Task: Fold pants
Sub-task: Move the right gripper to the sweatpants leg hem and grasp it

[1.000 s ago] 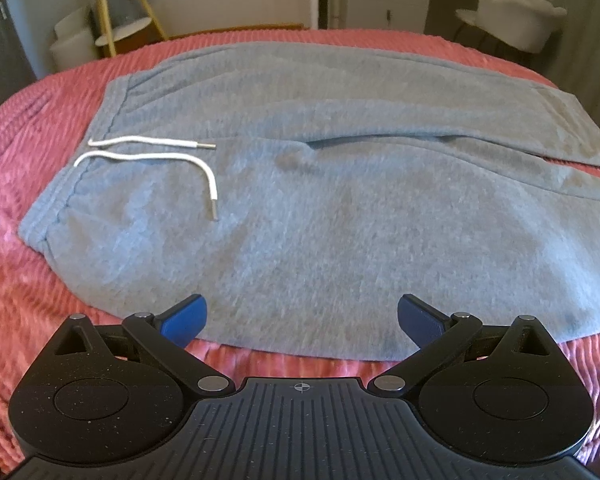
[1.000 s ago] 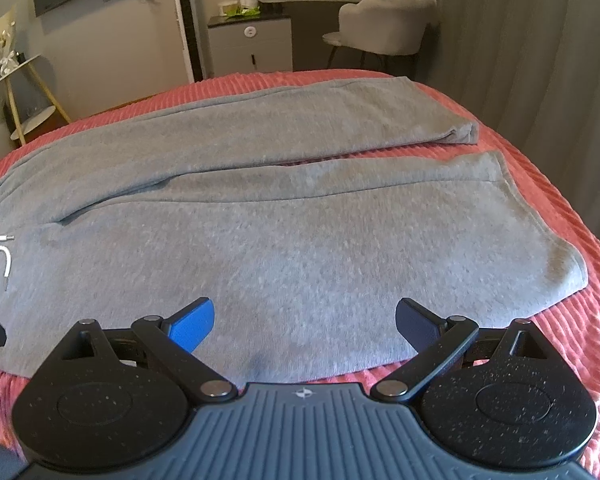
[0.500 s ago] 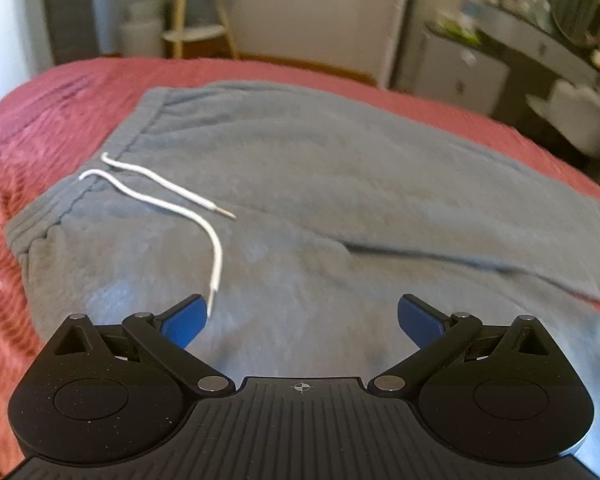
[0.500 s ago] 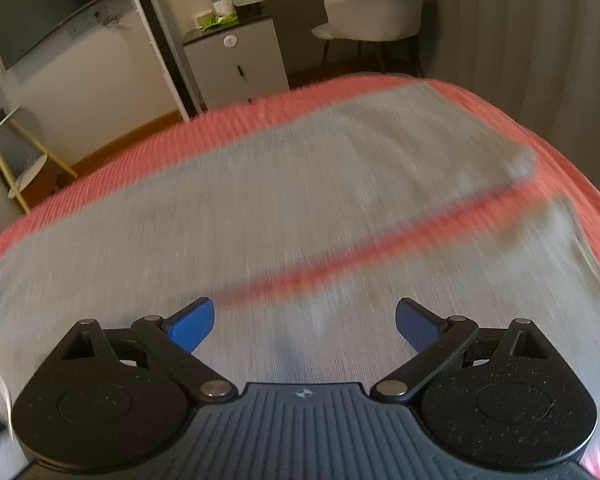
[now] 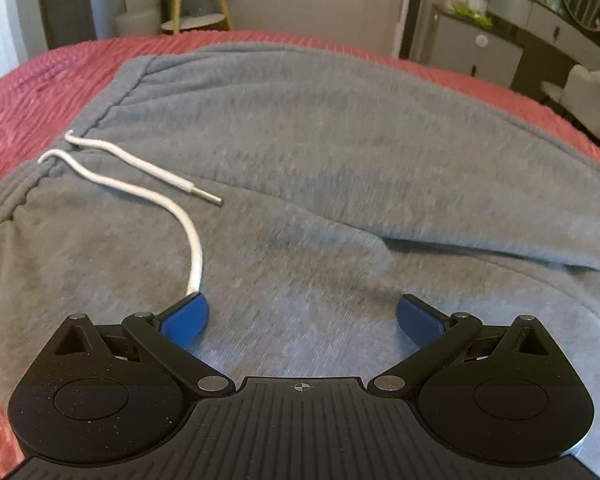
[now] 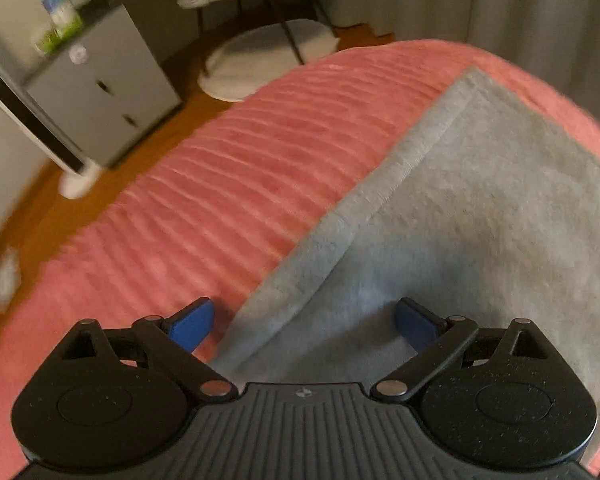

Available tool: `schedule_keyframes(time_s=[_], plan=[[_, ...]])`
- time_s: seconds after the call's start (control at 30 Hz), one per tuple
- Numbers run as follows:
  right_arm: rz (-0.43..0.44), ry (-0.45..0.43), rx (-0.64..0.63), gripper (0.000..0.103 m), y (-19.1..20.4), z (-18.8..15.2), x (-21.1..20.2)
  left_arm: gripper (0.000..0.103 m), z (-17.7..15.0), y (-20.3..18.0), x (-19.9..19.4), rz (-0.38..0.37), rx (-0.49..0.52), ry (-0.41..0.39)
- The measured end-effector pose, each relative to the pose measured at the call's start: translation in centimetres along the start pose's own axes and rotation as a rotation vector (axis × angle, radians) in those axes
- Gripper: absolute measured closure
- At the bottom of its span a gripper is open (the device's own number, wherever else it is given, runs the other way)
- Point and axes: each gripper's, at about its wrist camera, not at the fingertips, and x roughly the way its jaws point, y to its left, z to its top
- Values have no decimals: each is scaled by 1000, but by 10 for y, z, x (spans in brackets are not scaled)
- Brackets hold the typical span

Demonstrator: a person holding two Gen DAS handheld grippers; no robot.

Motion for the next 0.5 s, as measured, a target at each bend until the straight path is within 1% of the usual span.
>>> schedule_keyframes(time_s=[0.03, 0.07, 0.13, 0.17, 0.2, 0.23, 0.3, 0.37, 0.43, 0.47, 0.5], plan=[[-32, -10, -45, 6, 7, -3, 3, 0, -1, -2, 1, 10, 17, -11], [-50, -31, -80, 8, 12, -7, 4, 0, -2, -4, 2, 18, 36, -21], [-48, -57, -115, 27, 12, -13, -2, 0, -5, -7, 3, 24, 60, -31], [-39, -75, -135, 59, 10, -18, -9, 0, -6, -6, 3, 20, 65, -38], [-1, -94, -155, 77, 2, -22, -20, 0, -8, -5, 1, 17, 65, -44], [61, -90, -157, 92, -9, -21, -30, 0, -8, -3, 0, 14, 57, -47], [165, -79, -139, 94, -42, -35, -55, 0, -8, 2, -3, 2, 32, -48], [261, -109, -140, 95, -75, -58, -87, 0, -8, 8, -11, -6, -1, -55], [365, -139, -138, 95, -119, -99, -130, 0, -7, 19, -23, -16, -59, -91], [404, -148, -156, 95, -143, -130, -153, 0, -6, 26, -31, -27, -96, -122], [421, -153, -180, 95, -163, -161, -169, 0, -6, 33, -38, -42, -133, -152]])
